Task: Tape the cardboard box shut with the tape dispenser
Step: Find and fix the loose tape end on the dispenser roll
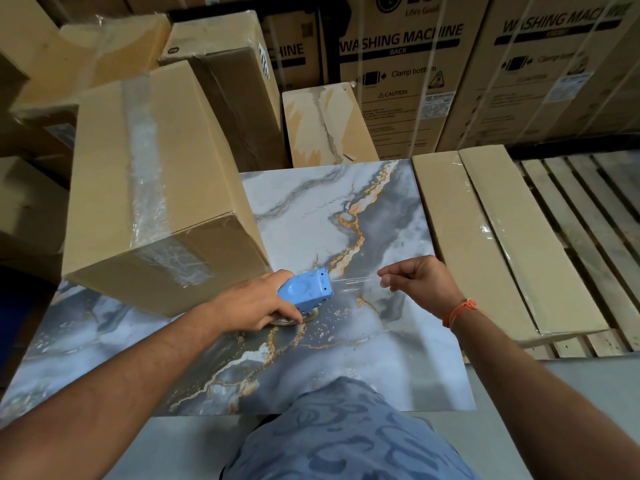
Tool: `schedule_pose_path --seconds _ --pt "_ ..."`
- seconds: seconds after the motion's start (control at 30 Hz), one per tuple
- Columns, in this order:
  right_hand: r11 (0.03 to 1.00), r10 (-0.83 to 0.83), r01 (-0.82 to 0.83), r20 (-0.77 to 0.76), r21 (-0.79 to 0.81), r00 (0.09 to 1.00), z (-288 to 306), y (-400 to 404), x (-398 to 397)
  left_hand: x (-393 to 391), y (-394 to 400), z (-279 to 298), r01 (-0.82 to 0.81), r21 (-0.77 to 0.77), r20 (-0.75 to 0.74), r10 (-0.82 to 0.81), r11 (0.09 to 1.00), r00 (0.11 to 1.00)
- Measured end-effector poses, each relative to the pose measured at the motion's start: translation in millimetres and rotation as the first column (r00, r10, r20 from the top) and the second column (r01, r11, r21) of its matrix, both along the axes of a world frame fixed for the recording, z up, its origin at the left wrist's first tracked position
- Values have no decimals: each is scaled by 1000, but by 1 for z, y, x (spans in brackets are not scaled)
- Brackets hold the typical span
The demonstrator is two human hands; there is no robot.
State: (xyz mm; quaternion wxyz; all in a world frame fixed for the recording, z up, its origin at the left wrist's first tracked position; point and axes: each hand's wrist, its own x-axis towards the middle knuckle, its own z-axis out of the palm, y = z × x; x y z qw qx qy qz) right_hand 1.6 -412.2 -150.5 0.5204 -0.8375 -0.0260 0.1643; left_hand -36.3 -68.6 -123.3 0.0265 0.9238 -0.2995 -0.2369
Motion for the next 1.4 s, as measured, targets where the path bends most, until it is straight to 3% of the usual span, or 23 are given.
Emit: schedule_pose_path --seconds 0.23,0.4,0.6,0.7,1.0,1.23,1.4 --pt "998 -25 27 29 -61 999 1 -15 0 -5 3 6 6 123 -38 -2 992 999" --pt "990 10 7 120 -144 993 8 -22 -2 6 -34 3 98 210 -8 -99 973 995" --pt "942 56 29 240 -335 969 8 -25 -11 23 -73 -9 167 174 -16 -167 970 986" --pt "937 34 57 252 -345 967 5 -27 -16 30 -85 -16 167 131 -26 -165 977 986" --pt "912 18 120 330 -393 944 2 -18 -20 30 -108 -29 -103 -163 -13 103 981 995" --pt "854 33 153 344 -498 938 1 -10 -18 39 -114 -36 -152 -166 -73 142 974 987" --pt "803 40 171 339 -571 940 -1 -7 -22 54 -120 -36 -233 -156 -225 195 960 955"
